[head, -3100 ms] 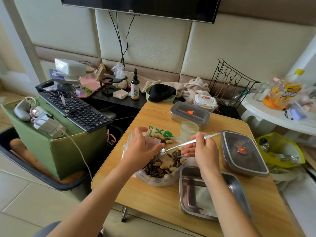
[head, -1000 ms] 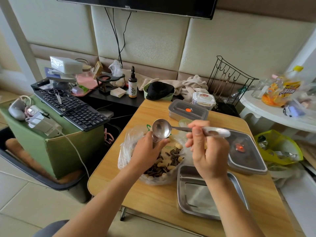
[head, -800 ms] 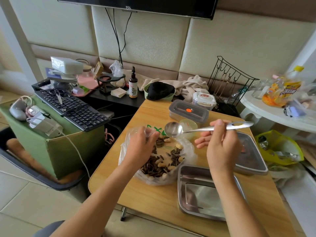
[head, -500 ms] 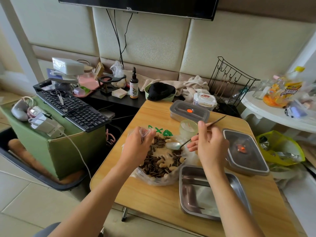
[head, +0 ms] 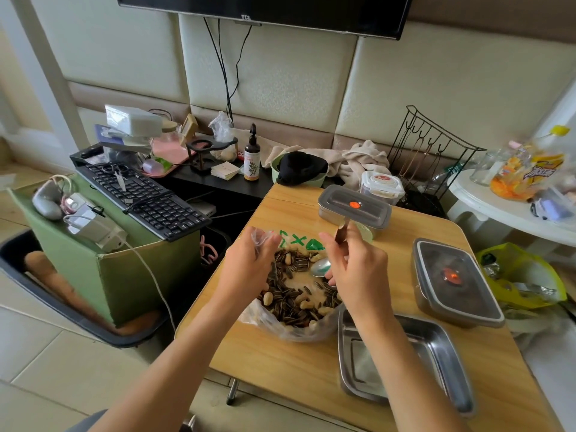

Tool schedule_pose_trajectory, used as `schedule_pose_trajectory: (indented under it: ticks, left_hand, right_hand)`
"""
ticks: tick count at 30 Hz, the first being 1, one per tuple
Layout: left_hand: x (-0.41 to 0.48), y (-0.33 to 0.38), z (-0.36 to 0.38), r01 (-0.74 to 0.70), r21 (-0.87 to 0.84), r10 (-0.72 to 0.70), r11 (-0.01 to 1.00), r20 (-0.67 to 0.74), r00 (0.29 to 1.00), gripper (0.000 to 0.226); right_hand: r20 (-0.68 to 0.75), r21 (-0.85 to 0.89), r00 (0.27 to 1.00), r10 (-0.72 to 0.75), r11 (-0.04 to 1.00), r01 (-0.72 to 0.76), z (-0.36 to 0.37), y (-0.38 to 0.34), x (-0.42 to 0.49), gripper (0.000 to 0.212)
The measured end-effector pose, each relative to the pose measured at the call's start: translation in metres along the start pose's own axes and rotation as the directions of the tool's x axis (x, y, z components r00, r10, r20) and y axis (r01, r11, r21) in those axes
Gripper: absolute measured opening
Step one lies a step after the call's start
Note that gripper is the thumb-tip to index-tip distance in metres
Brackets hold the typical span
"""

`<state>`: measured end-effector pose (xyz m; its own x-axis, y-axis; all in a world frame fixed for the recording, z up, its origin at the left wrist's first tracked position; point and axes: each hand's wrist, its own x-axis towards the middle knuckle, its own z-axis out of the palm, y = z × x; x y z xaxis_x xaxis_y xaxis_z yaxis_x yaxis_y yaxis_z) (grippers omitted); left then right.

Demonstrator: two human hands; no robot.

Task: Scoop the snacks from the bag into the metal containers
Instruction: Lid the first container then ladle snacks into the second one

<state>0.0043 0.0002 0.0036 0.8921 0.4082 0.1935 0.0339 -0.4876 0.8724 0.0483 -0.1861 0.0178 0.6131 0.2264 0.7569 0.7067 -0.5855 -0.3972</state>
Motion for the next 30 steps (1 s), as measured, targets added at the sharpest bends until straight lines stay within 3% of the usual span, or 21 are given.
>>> schedule_pose_trajectory:
  ticks: [5,8,12,20,25,30]
  left_hand:
    - [0.01,-0.013,-0.001,0.031,0.074,-0.025,0.997,-0.075,0.997,0.038]
    - [0.014,-0.021,0.001,0.128,0.084,-0.13,0.988,0.012,0.991,0.041]
    - [0.016,-0.02,0.004,0.137,0.067,-0.144,0.988,0.12,0.982,0.042]
    - [0.026,-0.014,0.012,0.165,0.112,-0.187,0.98,0.234,0.954,0.053]
    - [0.025,-0.008,0.017,0.114,0.13,-0.133,0.985,0.157,0.979,0.059]
    - [0.023,0.009,0.017,0.014,0.027,-0.015,1.0,0.023,1.0,0.04]
  right_hand:
    - [-0.059,0.097,0.984,0.165,0.982,-0.159,-0.004,0.006,0.001,0.025]
    - [-0.032,0.062,0.993,0.112,0.992,-0.11,-0.002,0.003,0.0,0.024]
    - [-0.012,0.033,1.0,0.026,0.999,-0.026,0.001,-0.005,-0.003,0.028]
    - [-0.025,0.235,0.924,0.383,0.9,-0.366,-0.012,0.003,-0.007,0.028]
    - [0.03,0.249,0.9,0.435,0.869,-0.428,-0.016,0.014,-0.006,0.031]
    - [0.025,0.208,0.906,0.423,0.884,-0.418,-0.023,0.018,-0.006,0.031]
